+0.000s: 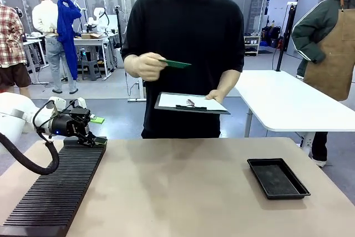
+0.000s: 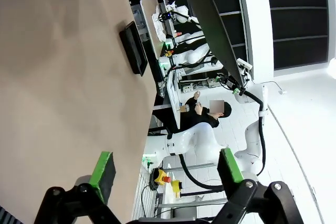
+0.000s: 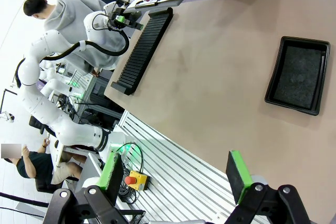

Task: Inspect the PCB.
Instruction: Pick up the Blank PCB that the human is holding.

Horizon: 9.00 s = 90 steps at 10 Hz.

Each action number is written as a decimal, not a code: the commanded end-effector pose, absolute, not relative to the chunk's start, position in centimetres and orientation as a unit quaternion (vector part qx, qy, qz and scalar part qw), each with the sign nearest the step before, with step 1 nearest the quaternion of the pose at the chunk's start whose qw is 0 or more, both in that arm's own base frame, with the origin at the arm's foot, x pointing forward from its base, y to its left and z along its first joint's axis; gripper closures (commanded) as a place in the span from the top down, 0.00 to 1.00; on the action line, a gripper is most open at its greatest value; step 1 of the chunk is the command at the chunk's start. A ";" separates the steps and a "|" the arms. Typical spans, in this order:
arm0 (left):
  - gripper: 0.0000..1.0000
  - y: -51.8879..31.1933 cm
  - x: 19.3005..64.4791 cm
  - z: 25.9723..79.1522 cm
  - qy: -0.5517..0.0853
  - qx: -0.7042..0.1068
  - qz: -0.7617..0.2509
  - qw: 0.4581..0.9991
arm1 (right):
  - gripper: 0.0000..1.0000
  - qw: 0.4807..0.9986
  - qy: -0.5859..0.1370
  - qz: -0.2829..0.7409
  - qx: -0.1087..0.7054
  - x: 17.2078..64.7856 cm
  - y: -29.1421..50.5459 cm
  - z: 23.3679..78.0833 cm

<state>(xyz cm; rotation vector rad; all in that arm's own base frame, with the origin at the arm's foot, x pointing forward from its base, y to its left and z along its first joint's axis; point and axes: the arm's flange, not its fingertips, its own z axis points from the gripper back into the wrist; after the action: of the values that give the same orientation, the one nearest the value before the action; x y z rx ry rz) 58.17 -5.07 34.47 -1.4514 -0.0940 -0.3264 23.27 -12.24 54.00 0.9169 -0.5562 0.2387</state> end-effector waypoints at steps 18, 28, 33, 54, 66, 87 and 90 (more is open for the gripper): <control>1.00 3.5 43.4 51.8 0.004 -0.514 -0.151 0.844 | 1.00 0.849 -0.268 0.117 0.439 23.2 -12.3 54.0; 1.00 10.8 32.1 55.9 -0.106 -0.369 -0.082 0.920 | 1.00 0.849 -0.268 0.117 0.439 23.2 -12.3 54.0; 1.00 10.3 30.6 55.8 -0.213 -0.385 -0.066 0.896 | 1.00 0.849 -0.268 0.117 0.439 23.2 -12.3 54.0; 1.00 11.1 30.5 56.6 -0.192 -0.379 -0.069 0.902 | 1.00 0.849 -0.268 0.117 0.439 23.2 -12.3 54.0; 1.00 11.1 30.5 56.6 -0.192 -0.379 -0.069 0.902 | 1.00 0.736 -0.080 -0.047 0.670 33.6 -0.4 54.5; 1.00 11.1 30.5 56.6 -0.192 -0.379 -0.069 0.902 | 0.00 0.706 0.046 -0.021 0.706 42.2 10.0 49.6; 1.00 11.1 30.5 56.6 -0.192 -0.379 -0.069 0.902 | 0.00 0.708 0.048 -0.021 0.705 42.2 10.0 49.4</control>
<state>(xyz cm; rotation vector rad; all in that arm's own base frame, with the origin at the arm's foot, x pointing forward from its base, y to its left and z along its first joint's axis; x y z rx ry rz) 30.40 10.93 56.28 -0.7970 -0.4089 -0.1405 41.72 9.39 49.46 1.5533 0.1213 -0.0598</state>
